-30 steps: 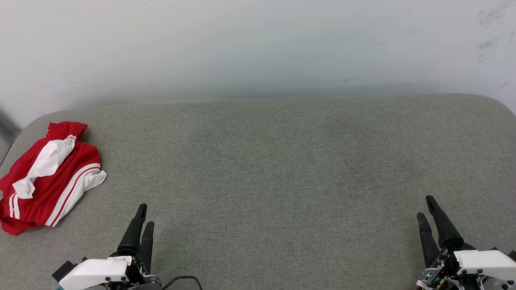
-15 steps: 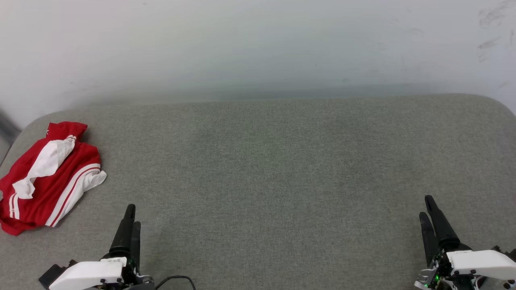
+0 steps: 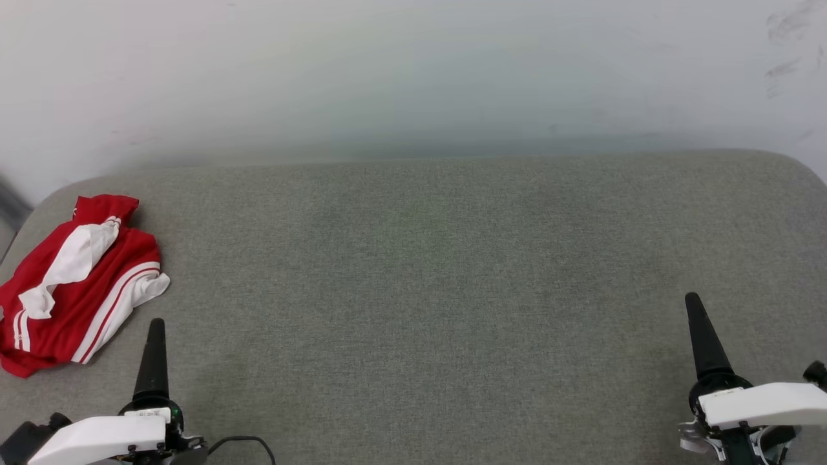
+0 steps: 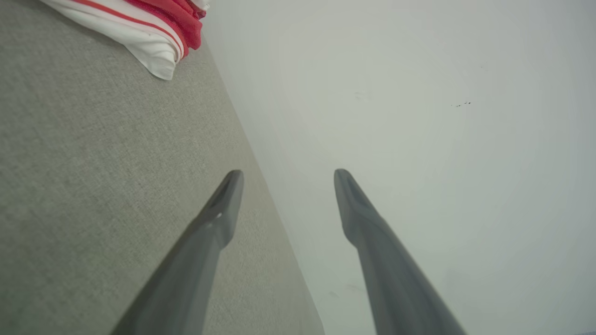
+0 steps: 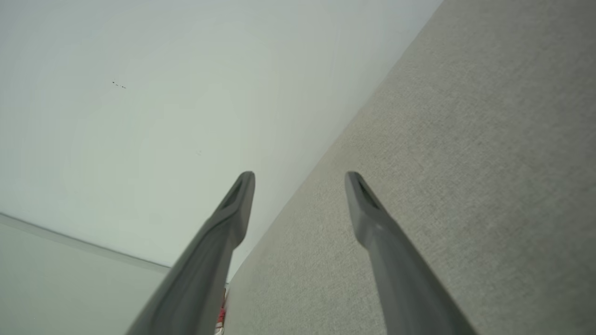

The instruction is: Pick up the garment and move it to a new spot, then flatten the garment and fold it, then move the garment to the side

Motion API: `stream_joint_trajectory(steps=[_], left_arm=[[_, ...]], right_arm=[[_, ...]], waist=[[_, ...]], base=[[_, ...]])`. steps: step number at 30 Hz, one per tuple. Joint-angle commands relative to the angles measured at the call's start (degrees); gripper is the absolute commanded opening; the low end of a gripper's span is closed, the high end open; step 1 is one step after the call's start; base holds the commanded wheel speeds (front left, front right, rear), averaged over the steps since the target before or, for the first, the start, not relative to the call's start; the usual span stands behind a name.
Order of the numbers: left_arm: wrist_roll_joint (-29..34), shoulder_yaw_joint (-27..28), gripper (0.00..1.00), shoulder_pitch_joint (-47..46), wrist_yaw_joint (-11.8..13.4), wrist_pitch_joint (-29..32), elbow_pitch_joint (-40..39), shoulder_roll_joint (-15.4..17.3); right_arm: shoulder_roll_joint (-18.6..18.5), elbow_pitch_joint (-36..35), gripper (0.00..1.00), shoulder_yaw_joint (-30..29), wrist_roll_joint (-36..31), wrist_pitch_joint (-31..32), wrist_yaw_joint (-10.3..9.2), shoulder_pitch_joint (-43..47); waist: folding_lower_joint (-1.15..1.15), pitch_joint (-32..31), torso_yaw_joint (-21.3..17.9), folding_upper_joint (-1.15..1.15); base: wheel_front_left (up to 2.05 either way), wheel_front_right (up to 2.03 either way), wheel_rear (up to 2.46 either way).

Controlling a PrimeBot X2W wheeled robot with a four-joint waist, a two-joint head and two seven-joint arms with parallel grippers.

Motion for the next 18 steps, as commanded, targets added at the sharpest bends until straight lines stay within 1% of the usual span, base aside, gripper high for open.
stream_joint_trajectory(steps=[1,4,6,7,11,18], left_arm=[[2.6,1.1,1.00,-0.6,-0.1,-0.6,-1.7,0.2],[5.5,2.8,1.00,-1.0,-0.1,-1.2,-2.8,0.2],[8.6,3.5,1.00,-1.0,0.3,-1.6,-3.8,0.2],[9.9,3.0,1.00,-0.7,0.9,-1.8,-3.7,0.2],[15.7,2.5,1.00,-0.8,2.5,-2.6,-7.8,0.2],[24.4,-0.6,1.00,0.3,6.0,-3.9,-13.4,0.2]], right_arm=[[-0.1,-2.3,1.00,0.4,-3.7,-0.6,0.02,-1.6],[0.0,-4.2,1.00,1.1,-8.9,-1.3,0.02,-1.7],[0.0,-5.5,1.00,1.6,-12.3,-1.7,0.02,-1.8],[0.0,-6.2,1.00,1.8,-14.0,-1.9,0.02,-1.9],[-0.3,-8.9,1.00,3.2,-20.8,-2.7,0.02,-2.1],[-0.5,-10.9,1.00,4.4,-29.7,-4.1,0.02,-2.0]], waist=[[0.00,0.0,0.0,0.00],[0.00,0.1,0.1,0.00],[0.00,0.2,0.1,0.00],[0.00,0.2,0.1,0.00],[0.00,0.4,0.1,0.00],[0.00,0.6,0.1,0.00]], base=[[0.00,0.00,0.00],[0.00,0.00,0.00],[0.00,0.00,0.00],[0.00,0.00,0.00],[0.00,0.00,0.00],[0.00,0.00,0.00]])
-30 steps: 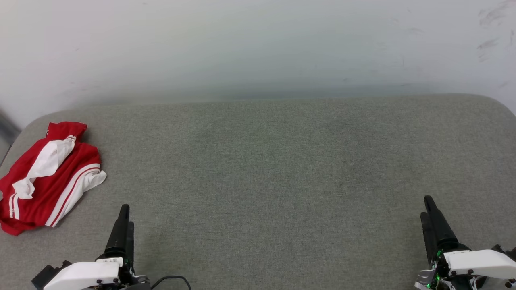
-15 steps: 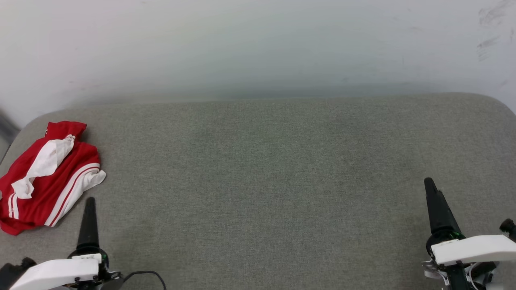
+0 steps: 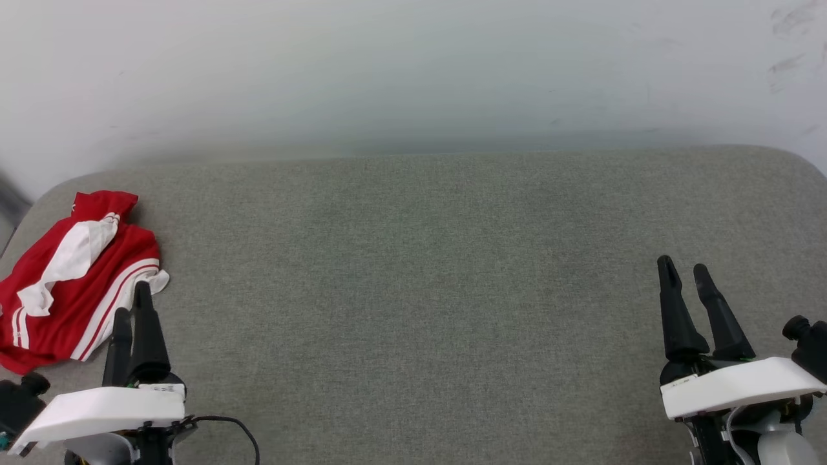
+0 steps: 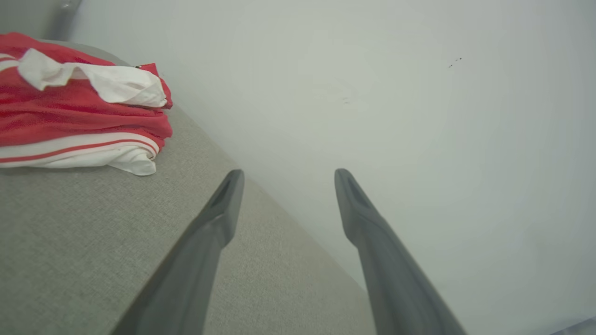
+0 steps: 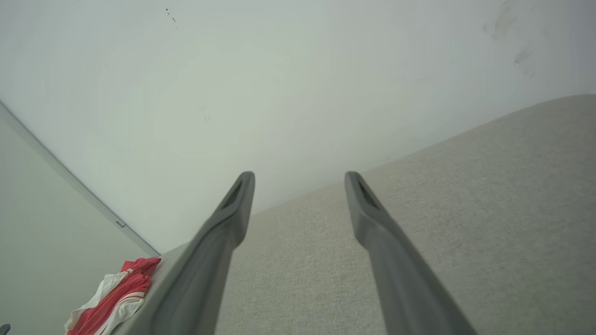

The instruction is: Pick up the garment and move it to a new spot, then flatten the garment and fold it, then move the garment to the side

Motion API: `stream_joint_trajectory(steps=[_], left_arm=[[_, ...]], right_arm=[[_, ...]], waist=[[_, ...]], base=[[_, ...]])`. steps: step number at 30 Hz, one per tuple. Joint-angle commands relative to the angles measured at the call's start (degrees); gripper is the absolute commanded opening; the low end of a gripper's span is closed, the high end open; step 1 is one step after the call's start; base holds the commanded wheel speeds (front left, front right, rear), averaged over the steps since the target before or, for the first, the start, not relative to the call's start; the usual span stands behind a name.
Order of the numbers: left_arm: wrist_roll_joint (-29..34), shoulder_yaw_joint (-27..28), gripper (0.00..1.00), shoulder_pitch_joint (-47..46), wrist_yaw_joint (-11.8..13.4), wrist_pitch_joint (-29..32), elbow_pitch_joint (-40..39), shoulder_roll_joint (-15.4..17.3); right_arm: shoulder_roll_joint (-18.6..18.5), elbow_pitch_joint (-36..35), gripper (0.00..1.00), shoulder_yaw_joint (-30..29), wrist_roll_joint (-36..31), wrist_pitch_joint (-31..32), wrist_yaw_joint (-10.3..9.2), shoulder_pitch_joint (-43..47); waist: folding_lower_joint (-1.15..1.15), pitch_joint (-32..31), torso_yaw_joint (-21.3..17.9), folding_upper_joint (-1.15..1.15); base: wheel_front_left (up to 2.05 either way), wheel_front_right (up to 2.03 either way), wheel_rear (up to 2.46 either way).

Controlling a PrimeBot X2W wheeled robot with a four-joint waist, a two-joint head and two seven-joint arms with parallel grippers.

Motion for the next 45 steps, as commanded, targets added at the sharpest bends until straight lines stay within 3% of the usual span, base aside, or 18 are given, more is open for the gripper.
stream_joint_trajectory(steps=[1,9,15,22,31,41,45], left_arm=[[3.7,-1.1,1.00,0.0,0.6,-0.6,-2.2,0.2],[19.0,-9.4,1.00,2.2,0.6,-2.3,-5.1,0.2],[25.8,-13.9,1.00,2.4,3.8,-3.3,-5.1,1.8],[30.5,-18.4,1.00,2.9,8.0,-4.3,-4.3,4.9],[34.9,-22.9,1.00,2.9,11.0,-5.6,-0.5,7.6],[38.2,-26.2,1.00,3.3,11.9,-6.9,0.5,8.9],[36.8,-24.2,1.00,4.4,10.8,-7.5,-0.4,7.0]], right_arm=[[-0.5,-1.8,1.00,0.4,-3.6,-0.7,0.01,-1.2],[-0.2,-3.9,1.00,0.5,-16.4,-2.4,0.01,-1.0],[0.0,-3.9,1.00,0.2,-22.3,-3.4,0.01,-0.7],[0.1,-3.6,1.00,-0.3,-28.2,-4.5,0.01,-0.5],[0.2,-2.3,1.00,-0.7,-34.5,-5.8,0.01,0.3],[0.2,-1.0,1.00,0.9,-39.0,-7.1,0.01,0.6],[0.2,-0.8,1.00,1.3,-38.4,-7.7,0.01,0.8]], waist=[[0.00,0.1,0.0,0.00],[0.00,0.4,-0.3,0.00],[0.00,0.5,-0.5,0.00],[0.00,0.6,-0.6,0.00],[0.00,0.4,-0.6,0.00],[0.00,0.1,-0.8,0.00],[0.00,0.1,-0.8,0.00]], base=[[0.00,0.00,0.00],[0.00,0.00,0.00],[0.00,0.00,0.00],[0.00,0.00,0.00],[0.00,0.00,0.00],[0.00,0.00,0.00],[0.00,0.00,0.00]])
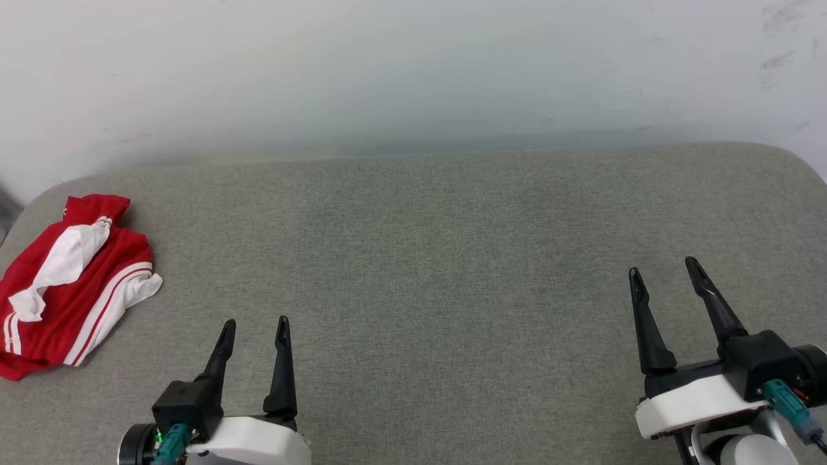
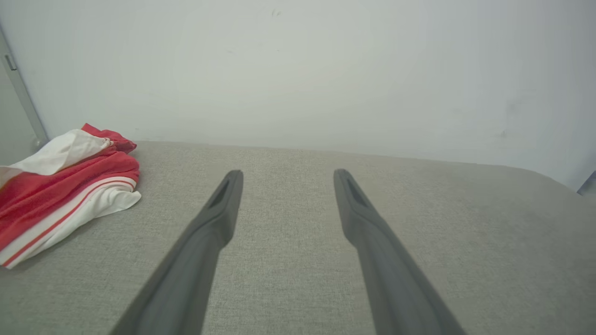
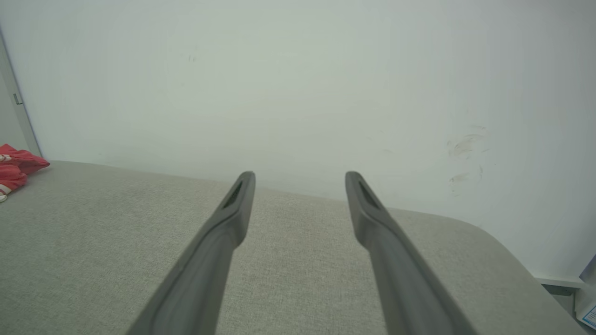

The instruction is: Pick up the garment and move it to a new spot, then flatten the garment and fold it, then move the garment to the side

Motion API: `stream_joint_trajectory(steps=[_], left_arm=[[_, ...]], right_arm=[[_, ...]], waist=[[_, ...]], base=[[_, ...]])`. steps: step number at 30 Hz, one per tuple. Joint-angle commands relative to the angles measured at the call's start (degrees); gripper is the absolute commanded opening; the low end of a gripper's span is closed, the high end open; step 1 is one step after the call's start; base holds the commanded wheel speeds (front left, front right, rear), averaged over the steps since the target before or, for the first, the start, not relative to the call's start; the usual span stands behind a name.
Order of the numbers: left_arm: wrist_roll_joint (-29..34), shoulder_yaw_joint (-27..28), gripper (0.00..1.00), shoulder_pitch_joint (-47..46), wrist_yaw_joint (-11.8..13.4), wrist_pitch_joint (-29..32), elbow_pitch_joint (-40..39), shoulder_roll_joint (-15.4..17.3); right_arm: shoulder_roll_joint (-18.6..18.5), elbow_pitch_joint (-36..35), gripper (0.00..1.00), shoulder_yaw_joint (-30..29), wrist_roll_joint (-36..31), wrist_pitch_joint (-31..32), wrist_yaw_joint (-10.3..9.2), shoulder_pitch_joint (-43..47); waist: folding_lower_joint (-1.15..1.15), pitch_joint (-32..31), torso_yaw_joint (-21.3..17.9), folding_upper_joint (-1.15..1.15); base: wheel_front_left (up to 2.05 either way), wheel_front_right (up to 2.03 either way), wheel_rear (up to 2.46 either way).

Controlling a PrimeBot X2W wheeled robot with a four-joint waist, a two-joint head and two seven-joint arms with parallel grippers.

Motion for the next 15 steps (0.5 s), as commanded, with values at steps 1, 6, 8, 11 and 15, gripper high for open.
stream_joint_trajectory(steps=[1,6,8,11,15], left_arm=[[-0.2,0.9,1.00,0.7,-0.8,-0.5,-0.5,-0.5],[-0.2,5.3,1.00,1.3,-4.8,-1.1,-1.1,-3.2],[0.2,7.3,1.00,1.8,-6.3,-1.2,-1.0,-4.2],[1.1,9.3,1.00,2.4,-9.0,-1.6,-0.3,-5.4],[2.7,11.0,1.00,2.8,-12.2,-2.1,2.0,-6.4]], right_arm=[[0.1,-0.3,1.00,0.1,0.0,-0.5,0.00,0.2],[0.1,-0.4,1.00,0.2,1.9,-1.1,0.00,0.4],[0.1,-0.1,1.00,0.0,3.2,-1.4,-0.01,0.5],[0.1,0.5,1.00,0.1,3.9,-1.6,-0.01,0.6],[0.1,2.2,1.00,0.1,4.7,-2.1,0.00,0.9]], waist=[[0.00,0.0,0.0,0.00],[0.00,0.1,-0.1,0.00],[0.00,0.1,-0.1,0.00],[0.00,0.2,-0.3,0.00],[0.00,0.1,-0.4,0.00]], base=[[0.00,0.00,0.00],[0.00,0.00,0.00],[0.00,0.00,0.00],[0.00,0.00,0.00],[0.00,0.00,0.00]])
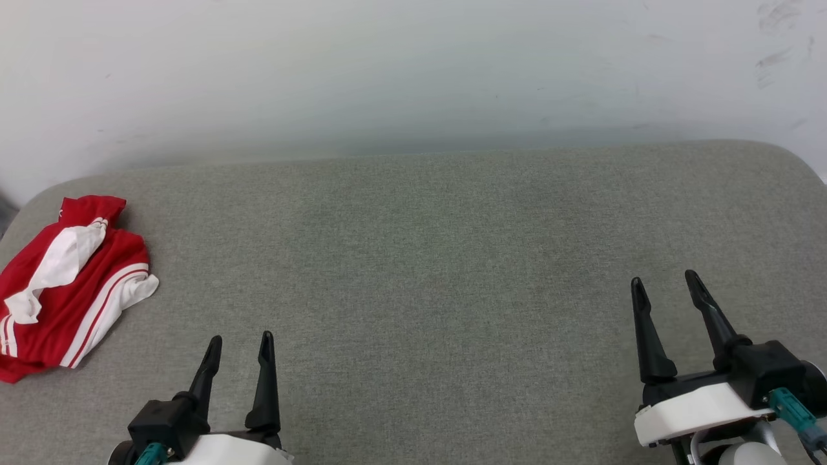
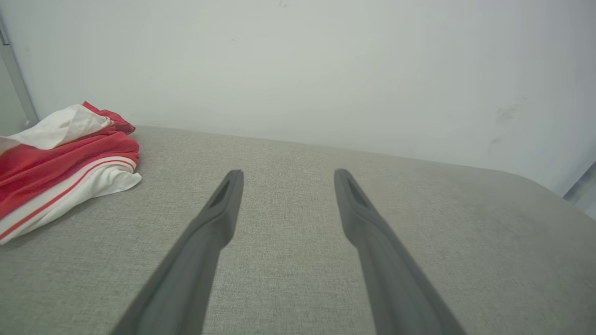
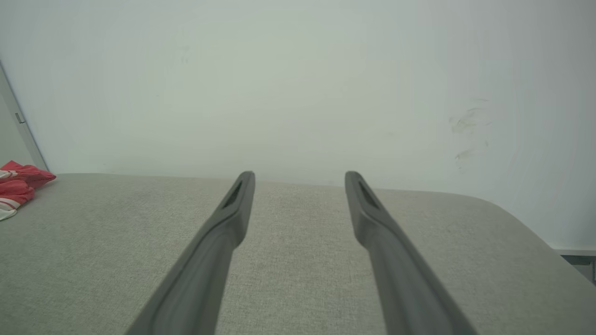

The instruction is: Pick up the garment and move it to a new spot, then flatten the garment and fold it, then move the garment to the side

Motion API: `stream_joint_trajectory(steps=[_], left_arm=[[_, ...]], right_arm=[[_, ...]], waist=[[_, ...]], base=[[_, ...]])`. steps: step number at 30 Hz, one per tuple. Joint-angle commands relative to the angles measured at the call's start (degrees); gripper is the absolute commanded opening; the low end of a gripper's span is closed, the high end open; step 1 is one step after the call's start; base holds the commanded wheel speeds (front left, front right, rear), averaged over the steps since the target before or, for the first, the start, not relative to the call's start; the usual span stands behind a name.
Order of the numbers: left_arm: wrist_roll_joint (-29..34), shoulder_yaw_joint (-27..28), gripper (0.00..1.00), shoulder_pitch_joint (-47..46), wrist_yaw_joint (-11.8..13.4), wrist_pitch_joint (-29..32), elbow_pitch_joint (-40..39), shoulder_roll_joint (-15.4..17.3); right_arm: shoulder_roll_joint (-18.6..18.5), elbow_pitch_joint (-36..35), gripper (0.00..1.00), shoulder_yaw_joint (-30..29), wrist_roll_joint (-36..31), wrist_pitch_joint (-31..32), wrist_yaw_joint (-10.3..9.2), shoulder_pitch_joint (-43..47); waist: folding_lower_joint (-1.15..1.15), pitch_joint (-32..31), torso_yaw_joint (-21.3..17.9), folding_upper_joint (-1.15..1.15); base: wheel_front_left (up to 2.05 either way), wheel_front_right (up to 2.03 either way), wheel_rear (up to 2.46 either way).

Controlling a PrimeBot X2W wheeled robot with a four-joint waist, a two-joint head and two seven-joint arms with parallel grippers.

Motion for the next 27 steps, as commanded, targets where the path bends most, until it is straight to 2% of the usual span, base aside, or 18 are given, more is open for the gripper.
stream_joint_trajectory(steps=[1,6,12,27], left_arm=[[1.4,0.4,1.00,0.4,-0.7,-0.6,0.4,-0.1],[4.7,0.9,1.00,0.3,-2.4,-1.1,3.1,-0.5],[7.9,1.1,1.00,-0.1,-3.2,-1.6,4.4,-0.7],[6.6,1.2,1.00,-0.4,-3.9,-1.8,5.1,-0.7]], right_arm=[[0.1,0.2,1.00,0.3,-1.3,-0.4,0.00,0.2],[0.1,1.9,1.00,0.6,-2.0,-0.9,-0.01,0.3],[0.1,3.0,1.00,0.9,-3.9,-1.5,-0.01,-0.1],[0.1,4.2,1.00,1.1,-3.5,-1.7,-0.01,0.1]], waist=[[0.00,0.0,0.0,0.00],[0.00,0.0,-0.1,0.00],[0.00,0.1,0.0,0.00],[0.00,-0.2,0.5,0.00]], base=[[0.00,0.00,0.00],[0.00,0.00,0.00],[0.00,0.00,0.00],[0.00,0.00,0.00]])
